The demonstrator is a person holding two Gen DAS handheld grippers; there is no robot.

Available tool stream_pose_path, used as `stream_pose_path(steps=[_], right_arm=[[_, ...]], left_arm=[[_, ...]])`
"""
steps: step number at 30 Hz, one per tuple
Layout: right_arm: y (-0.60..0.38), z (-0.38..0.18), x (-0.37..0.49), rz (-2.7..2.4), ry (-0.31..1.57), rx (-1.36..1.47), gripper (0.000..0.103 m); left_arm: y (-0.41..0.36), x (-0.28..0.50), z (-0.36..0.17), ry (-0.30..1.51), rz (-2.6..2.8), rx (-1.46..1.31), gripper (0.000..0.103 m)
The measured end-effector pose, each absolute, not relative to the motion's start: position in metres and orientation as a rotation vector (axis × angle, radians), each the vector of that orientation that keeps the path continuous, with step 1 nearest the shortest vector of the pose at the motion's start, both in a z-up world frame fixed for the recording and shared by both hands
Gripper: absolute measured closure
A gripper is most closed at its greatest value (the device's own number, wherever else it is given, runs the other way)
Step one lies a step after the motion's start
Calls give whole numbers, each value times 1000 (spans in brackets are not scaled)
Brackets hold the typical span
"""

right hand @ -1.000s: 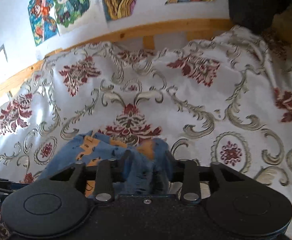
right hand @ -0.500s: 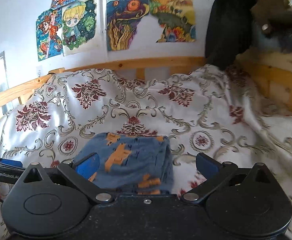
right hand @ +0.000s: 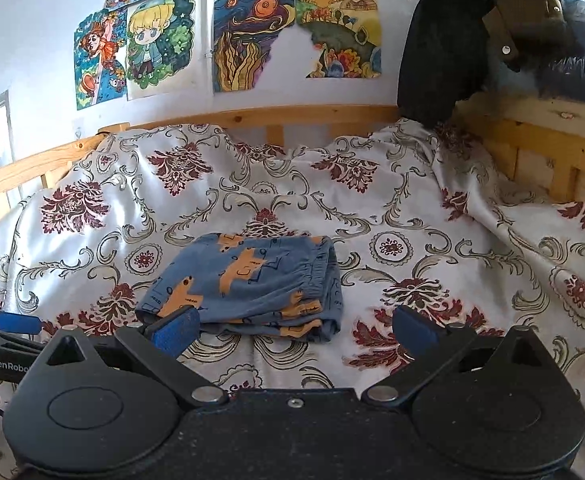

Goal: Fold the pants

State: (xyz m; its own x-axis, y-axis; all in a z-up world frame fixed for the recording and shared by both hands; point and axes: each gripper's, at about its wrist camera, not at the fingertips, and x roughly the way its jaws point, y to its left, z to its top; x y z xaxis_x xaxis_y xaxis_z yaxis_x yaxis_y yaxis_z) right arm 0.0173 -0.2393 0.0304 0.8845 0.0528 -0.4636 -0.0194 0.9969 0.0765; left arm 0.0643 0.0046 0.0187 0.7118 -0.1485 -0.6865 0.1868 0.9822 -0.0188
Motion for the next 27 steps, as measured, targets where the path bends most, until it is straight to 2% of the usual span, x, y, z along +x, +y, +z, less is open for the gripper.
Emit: stream_pose_path(steps=[27], right_arm=[[-241,25,20,40,518,104,1]], left_arm=[[6,67,18,779,-180,28,0]])
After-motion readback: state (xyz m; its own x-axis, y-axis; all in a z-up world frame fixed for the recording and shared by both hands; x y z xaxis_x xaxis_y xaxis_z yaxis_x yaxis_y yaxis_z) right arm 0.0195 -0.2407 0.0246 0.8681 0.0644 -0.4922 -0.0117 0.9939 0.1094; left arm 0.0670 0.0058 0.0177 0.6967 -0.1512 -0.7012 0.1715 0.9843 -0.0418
